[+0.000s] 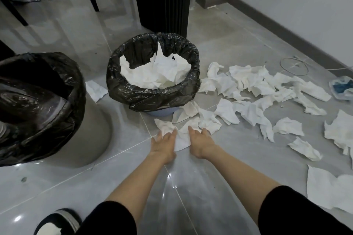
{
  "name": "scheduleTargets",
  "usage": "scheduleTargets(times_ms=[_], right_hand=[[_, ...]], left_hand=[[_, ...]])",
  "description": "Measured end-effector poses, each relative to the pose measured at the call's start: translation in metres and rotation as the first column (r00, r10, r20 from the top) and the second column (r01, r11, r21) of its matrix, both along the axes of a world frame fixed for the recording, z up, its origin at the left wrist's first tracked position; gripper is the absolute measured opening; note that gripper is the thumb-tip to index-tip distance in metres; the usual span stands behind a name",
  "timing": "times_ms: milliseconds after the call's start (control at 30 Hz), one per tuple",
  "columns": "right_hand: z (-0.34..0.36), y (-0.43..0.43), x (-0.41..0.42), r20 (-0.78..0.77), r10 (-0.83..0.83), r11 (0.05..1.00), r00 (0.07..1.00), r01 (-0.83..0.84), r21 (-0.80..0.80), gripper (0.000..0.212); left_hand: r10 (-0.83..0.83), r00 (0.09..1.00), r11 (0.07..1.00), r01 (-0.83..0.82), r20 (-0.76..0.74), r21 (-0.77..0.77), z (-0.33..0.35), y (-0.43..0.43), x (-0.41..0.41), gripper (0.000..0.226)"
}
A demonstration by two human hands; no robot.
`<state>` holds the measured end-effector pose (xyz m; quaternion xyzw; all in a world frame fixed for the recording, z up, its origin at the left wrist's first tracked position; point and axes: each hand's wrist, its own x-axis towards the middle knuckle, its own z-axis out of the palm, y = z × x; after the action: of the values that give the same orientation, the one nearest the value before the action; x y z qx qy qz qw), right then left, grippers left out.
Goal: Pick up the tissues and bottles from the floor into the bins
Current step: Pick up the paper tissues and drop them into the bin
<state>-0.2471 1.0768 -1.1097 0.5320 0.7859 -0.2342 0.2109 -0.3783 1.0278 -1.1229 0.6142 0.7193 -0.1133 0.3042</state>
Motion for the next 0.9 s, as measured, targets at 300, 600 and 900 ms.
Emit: scheduleTargets(times_ms=[300, 600, 900], right_hand=[[-0.012, -0.018, 0.018, -0.044, 0.006, 1.000, 0.999, -0.006, -0.001, 0.045], [-0.027, -0.034, 0.039, -0.166, -0.093, 0.994, 0.982, 0.101, 0.044, 0.025], [0.011, -0.033, 0.045, -0.445, -0.457, 0.870, 0.770, 0.491, -0.045, 0.028]], left_hand=[[0.256, 0.955, 0.956, -0.273, 0.149, 0.110, -0.011, -0.030, -0.001, 0.057], [0.102, 0.989, 0.981, -0.118, 0.107, 0.153, -0.017, -0.036, -0.001, 0.026], [0.152, 0.961, 0.932, -0.218, 0.232, 0.290, 0.020, -0.035, 0.001, 0.014]])
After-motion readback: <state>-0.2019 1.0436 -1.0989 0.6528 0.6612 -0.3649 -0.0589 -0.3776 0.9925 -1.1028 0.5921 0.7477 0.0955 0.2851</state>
